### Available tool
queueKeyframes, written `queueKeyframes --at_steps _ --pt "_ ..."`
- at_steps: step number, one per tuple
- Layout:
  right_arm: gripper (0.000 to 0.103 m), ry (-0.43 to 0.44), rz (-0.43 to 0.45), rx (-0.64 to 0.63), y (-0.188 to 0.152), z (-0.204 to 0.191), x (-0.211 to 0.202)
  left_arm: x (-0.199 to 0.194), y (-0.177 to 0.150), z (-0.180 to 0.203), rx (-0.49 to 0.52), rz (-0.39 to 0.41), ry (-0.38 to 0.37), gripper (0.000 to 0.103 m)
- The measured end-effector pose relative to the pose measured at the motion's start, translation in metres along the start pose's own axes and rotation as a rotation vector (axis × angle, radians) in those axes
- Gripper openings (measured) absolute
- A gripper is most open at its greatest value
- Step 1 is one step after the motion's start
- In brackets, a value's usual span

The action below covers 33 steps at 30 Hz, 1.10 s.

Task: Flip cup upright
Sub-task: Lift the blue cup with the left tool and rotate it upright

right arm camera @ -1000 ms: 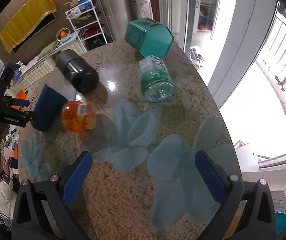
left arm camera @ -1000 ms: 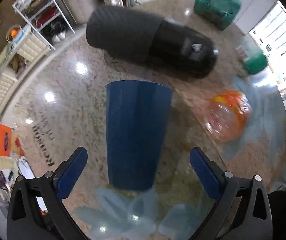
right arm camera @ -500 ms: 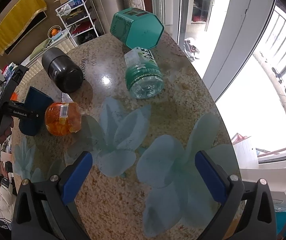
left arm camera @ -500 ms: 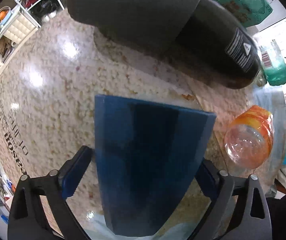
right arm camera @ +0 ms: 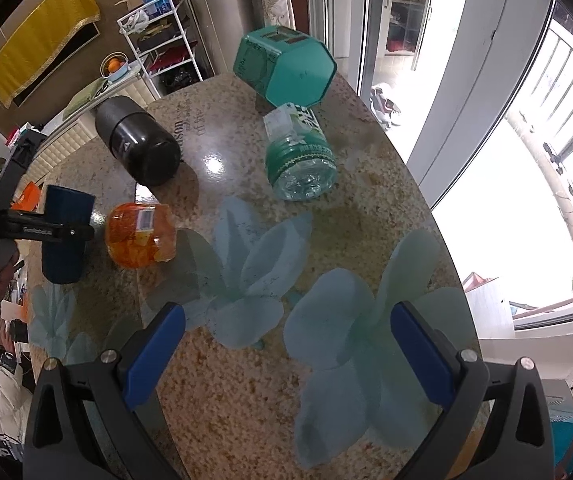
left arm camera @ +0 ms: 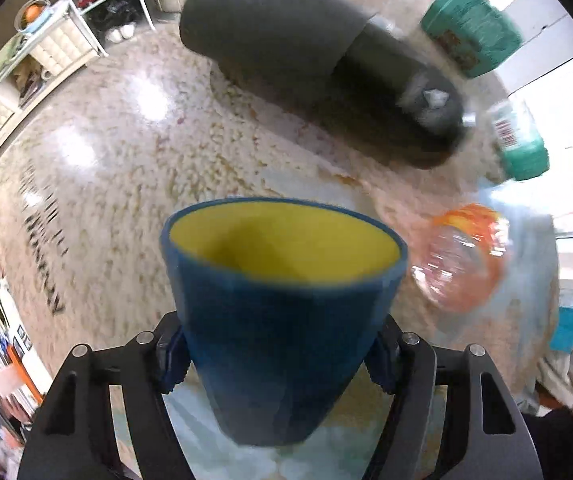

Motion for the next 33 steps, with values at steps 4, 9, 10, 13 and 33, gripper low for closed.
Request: queueKeyframes --at_steps 4,9,10,13,33 --pt "0.103 -0.003 0.021 0.006 -0.006 -0.003 -0.011 -0.032 -0.04 0.019 -0.046 0.029 -0.046 0.073" --pt "0.103 -0.004 0.035 0.012 -0.02 -0.01 -0.022 -0.048 -0.094 0.047 -0.088 0.001 -0.115 0.073" --pt "0.103 -0.006 0.039 0.012 -0.022 -0.011 -0.025 -0.049 -0.103 0.051 -0.089 0.0 -0.121 0.073" --pt "0.103 -0.009 0.048 0.006 -0.032 -0.016 -0.034 -0.056 -0.137 0.073 -0.09 -0.018 -0.148 0.073" --pt "0.103 -0.035 -0.002 0.068 -0.105 0.019 -0.052 0.019 -0.228 0.182 -0.205 -0.242 -0.135 0.073"
Point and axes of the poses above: each gripper's, at about its wrist camera, not at the fingertips, and x roughly the way its jaws point, z to its right, y to its top, the point moved 10 cm from there along x, roughly the way its jaws point, and after that the axes turned 15 degrees about -x, right-handed, at the moved point
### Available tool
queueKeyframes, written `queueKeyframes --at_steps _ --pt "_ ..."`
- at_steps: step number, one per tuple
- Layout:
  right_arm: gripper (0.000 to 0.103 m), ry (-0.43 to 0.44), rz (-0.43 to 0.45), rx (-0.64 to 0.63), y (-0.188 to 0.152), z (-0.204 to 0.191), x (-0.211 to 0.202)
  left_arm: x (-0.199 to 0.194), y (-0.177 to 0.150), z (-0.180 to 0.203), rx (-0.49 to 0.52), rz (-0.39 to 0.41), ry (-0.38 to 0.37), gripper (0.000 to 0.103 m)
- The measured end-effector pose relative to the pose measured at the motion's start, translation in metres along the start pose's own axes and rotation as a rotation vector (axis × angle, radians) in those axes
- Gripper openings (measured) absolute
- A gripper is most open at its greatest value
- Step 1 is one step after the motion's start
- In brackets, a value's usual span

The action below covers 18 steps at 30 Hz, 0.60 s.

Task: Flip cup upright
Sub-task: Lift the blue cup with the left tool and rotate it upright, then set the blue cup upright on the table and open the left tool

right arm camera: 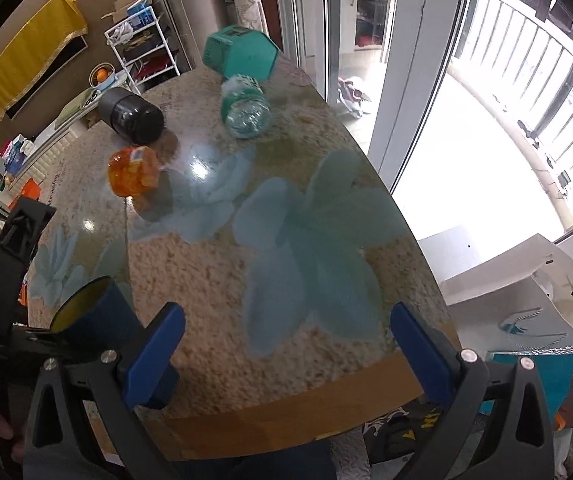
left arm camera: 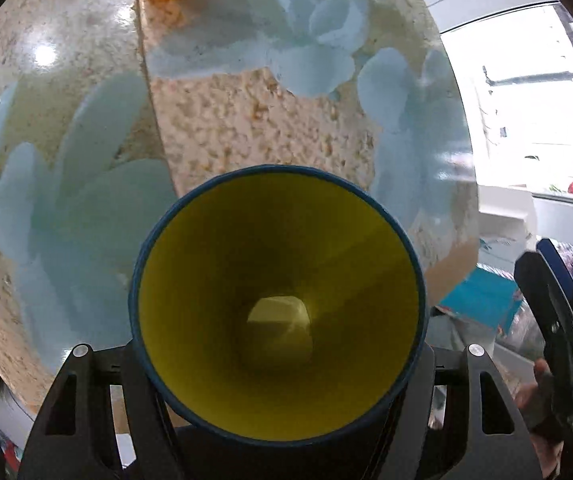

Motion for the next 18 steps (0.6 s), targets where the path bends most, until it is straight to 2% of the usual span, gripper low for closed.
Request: queueKeyframes --at_steps 9,18 --pt "0.103 0.055 -0.051 -0.02 -0.004 0.025 0.022 0.044 0.027 0.032 -0.079 0.036 0.107 0.073" --pt "0.103 0.103 -0.067 -0.025 0.0 0.043 0.036 0.06 0.034 0.055 -0.098 0.082 0.151 0.073"
Point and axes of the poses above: each gripper's, at about its wrist camera, not at the fingertips, and x roughly the way its jaws point, z to its right, y to its top, the point moved 10 cm from there along x, roughly the way its jaws point, and after that the axes turned 15 degrees about -x, right-handed, at the moved point
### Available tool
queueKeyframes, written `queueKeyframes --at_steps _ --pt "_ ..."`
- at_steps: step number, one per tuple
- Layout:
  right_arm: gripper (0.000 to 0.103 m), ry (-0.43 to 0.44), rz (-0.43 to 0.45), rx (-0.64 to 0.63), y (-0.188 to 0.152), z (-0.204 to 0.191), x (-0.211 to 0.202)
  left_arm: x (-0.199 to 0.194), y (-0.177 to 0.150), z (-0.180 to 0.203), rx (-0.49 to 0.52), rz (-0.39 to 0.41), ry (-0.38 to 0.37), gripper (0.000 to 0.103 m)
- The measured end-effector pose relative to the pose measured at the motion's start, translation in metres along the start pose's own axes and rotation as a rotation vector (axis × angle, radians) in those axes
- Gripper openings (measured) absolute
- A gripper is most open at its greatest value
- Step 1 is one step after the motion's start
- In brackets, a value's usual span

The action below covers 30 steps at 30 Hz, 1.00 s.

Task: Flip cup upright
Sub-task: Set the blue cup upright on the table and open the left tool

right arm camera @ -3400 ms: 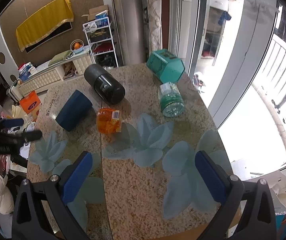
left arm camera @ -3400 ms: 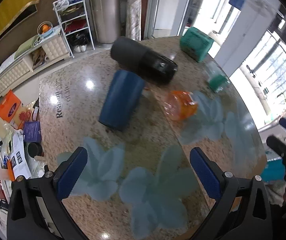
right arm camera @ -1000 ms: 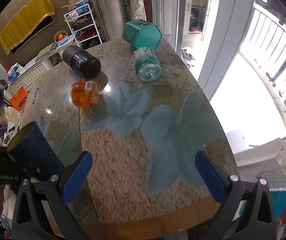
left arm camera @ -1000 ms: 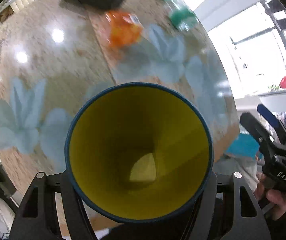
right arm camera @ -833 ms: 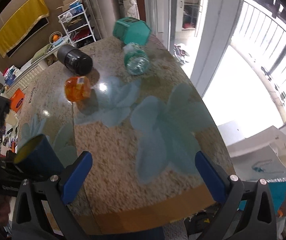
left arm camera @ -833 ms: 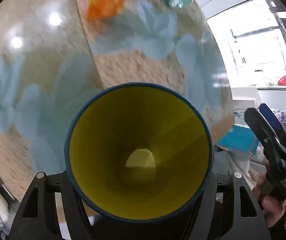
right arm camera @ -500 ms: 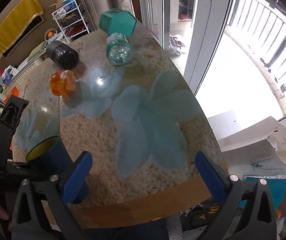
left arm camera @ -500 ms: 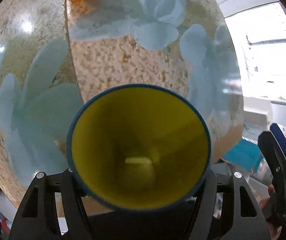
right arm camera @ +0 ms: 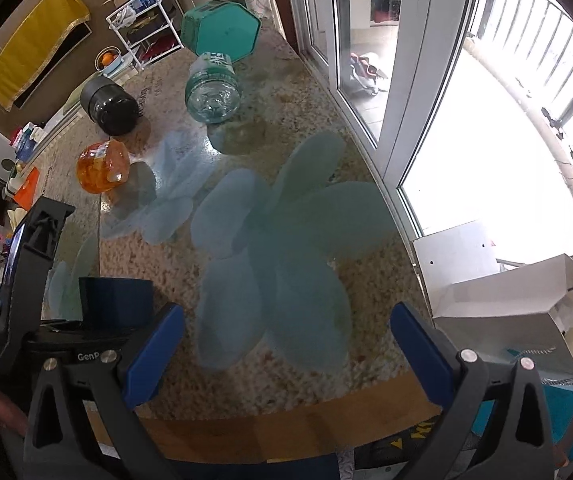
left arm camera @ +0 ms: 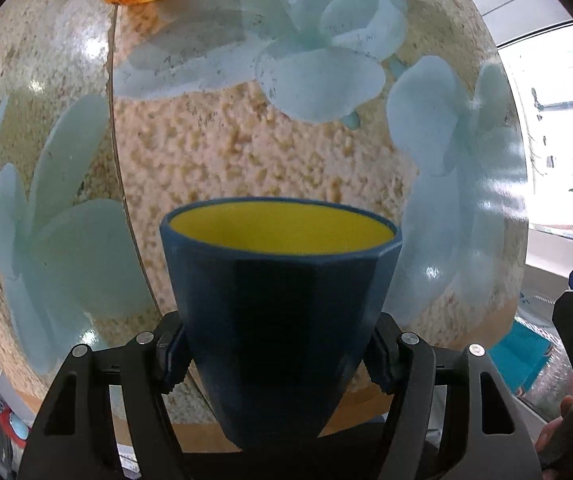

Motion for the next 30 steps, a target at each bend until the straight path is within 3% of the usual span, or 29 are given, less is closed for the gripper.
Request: queueKeyframes --at_steps 11,19,30 --pt "0.103 0.03 0.007 -0.016 0.007 0.005 0.002 0.003 0.007 0.003 -0.006 0.016 -0.017 0.095" --pt "0.103 0.046 0.008 -0.004 0.007 0.008 0.003 -0.016 0.007 -0.026 0.023 0.011 -0.029 0.1" --pt "0.103 0.099 0.002 0.009 0.019 -0.005 -0.009 -0.087 -0.009 -0.063 0.103 0.036 -0.107 0.102"
Point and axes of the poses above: each gripper's, at about its wrist camera, not at the fingertips, and x roughly the way its jaws point, z to its right, y to its top, the point moved 10 cm from there along x, roughly the way its jaws point, and after that the axes turned 15 degrees about -x, right-handed, at the moved point
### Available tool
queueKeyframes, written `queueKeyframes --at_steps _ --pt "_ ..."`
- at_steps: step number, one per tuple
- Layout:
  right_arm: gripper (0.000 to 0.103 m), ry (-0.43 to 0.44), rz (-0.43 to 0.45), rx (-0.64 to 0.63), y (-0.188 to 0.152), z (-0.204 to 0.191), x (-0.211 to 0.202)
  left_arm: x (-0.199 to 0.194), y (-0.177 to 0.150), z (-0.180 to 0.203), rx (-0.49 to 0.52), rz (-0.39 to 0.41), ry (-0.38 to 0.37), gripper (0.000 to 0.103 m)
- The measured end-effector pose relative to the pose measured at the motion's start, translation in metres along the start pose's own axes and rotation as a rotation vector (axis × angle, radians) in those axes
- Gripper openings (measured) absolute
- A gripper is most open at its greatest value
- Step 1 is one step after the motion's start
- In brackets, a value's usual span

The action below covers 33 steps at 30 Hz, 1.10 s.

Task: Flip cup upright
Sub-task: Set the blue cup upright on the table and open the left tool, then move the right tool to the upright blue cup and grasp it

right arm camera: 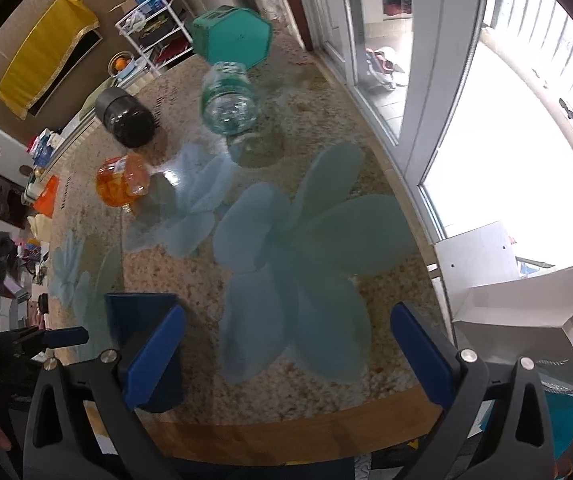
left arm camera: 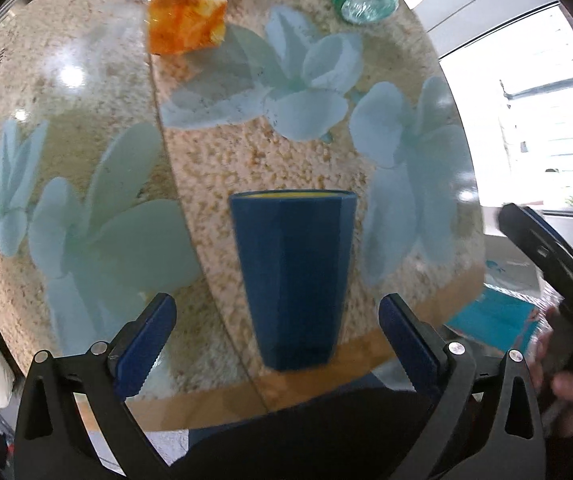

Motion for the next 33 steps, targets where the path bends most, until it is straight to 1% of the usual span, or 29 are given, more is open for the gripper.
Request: queueKeyframes --at_steps 2,4,5,6,8,10,11,13,15,17,20,22,27,30,33 --pt "0.103 0.013 -0.006 -0.012 0.003 -0.012 0.001 -0.012 -0.004 -0.011 0.012 0.007 -0.016 0.102" --pt "0.103 0.03 -0.02 -0.027 0.004 -0.028 0.005 -0.023 -0.009 -0.018 0.024 0.024 -0.016 0.102" --pt "0.103 0.034 -0.029 -0.034 0.004 -0.035 0.008 -0.029 -0.01 -0.023 0.034 0.04 -0.011 0.102" --pt "0.103 0.035 -0.041 -0.044 0.004 -0.042 0.011 -0.036 -0.017 -0.029 0.047 0.064 0.0 0.102" --pt "0.103 0.032 -0.082 -0.06 0.001 -0.055 0.021 -0.044 -0.017 -0.035 0.066 0.092 0.015 0.102" --pt "0.103 0.039 -0.106 -0.057 -0.001 -0.069 0.028 -0.047 -0.016 -0.046 0.081 0.117 0.031 0.102" --pt "0.103 0.045 -0.117 -0.055 -0.001 -0.077 0.032 -0.045 -0.016 -0.047 0.087 0.128 0.042 0.102" --pt "0.103 0.058 -0.135 -0.047 0.0 -0.089 0.038 -0.046 -0.014 -0.065 0.12 0.163 0.102 0.102" --pt "0.103 0.069 -0.166 -0.044 0.0 -0.105 0.047 -0.043 -0.012 -0.082 0.154 0.181 0.146 0.102" --pt "0.103 0.069 -0.195 -0.037 -0.001 -0.115 0.055 -0.04 -0.013 -0.091 0.168 0.183 0.15 0.102" --pt "0.103 0.034 -0.244 -0.042 -0.005 -0.125 0.069 -0.035 -0.016 -0.11 0.154 0.155 0.119 0.102" --pt "0.103 0.03 -0.278 -0.023 -0.007 -0.13 0.081 -0.029 -0.017 -0.121 0.148 0.138 0.113 0.102" --pt "0.103 0.0 -0.315 0.008 -0.006 -0.132 0.095 -0.023 -0.019 -0.143 0.123 0.121 0.097 0.102" --pt "0.103 0.006 -0.34 0.035 -0.008 -0.134 0.105 -0.022 -0.019 -0.152 0.116 0.117 0.085 0.102" --pt "0.103 -0.006 -0.348 0.035 -0.008 -0.135 0.11 -0.022 -0.018 -0.16 0.111 0.115 0.074 0.102"
Point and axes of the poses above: each gripper's, at about its wrist camera, not at the fingertips, and x roughly the way its jaws point, z to its right, y to its top, the point moved 10 cm from there along x, roughly the way its jaws point, and after that the axes turned 15 degrees about -x, right-handed, at the moved point
